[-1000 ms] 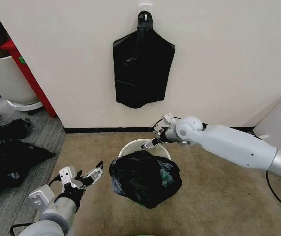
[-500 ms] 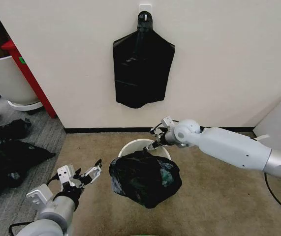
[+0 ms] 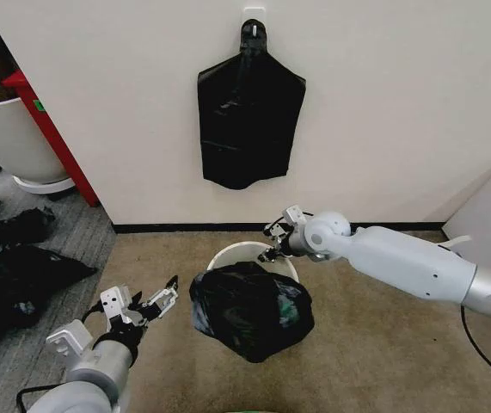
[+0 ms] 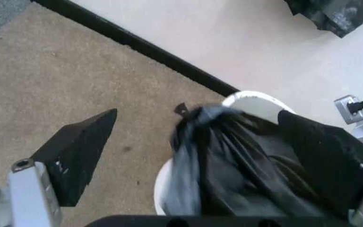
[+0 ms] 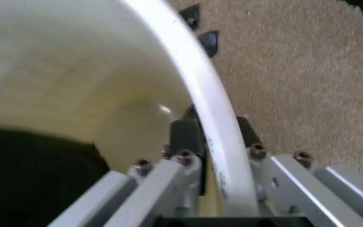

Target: Place the garbage bag over the trash bin.

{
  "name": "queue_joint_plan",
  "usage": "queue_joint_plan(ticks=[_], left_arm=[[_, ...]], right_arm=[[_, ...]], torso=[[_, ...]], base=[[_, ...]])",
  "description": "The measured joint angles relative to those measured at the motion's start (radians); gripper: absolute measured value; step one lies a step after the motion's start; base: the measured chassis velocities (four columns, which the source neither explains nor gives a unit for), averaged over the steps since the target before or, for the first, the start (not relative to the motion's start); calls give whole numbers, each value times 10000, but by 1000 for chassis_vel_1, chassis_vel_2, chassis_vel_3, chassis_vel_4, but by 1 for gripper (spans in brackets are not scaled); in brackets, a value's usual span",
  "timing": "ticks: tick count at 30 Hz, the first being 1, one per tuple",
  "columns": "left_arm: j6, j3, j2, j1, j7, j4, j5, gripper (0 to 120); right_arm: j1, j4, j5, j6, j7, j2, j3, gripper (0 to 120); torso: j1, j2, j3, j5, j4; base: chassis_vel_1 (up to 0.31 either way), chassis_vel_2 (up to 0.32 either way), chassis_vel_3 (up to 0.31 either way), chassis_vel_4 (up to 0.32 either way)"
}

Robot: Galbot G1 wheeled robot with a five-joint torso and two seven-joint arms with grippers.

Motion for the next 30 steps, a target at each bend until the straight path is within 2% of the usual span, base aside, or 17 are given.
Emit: queue_joint_plan(ticks=[6,19,23,25,30], left_arm=[[-5,48,34,-55,4,0,0,100],[-273,14,27,-10,118,0,-3,100],[-401,-76,10,-47,165,1,-6,100],[-434,-120,18,-64,182,1,-18,100],[-517,-551,190,-315,166,1,-511,100]], right_arm=[[-293,232,356,-1,735,-70,401,0],[-1285,1251,1244,16,3317,-589,2009,0],[-1909,2001,2705,30,5515,-581,3248,0],[-2081,2177,2881,43,5855,-601,3543,0],[-3098,3091,3462,277,7307,-692,5086,0]], torso=[[0,0,1,1,0],[0,0,0,0,-2],[0,0,0,0,1],[0,0,0,-1,3],[0,0,0,0,-1]], base=[[0,0,0,0],[0,0,0,0],[0,0,0,0],[0,0,0,0],[0,0,0,0]])
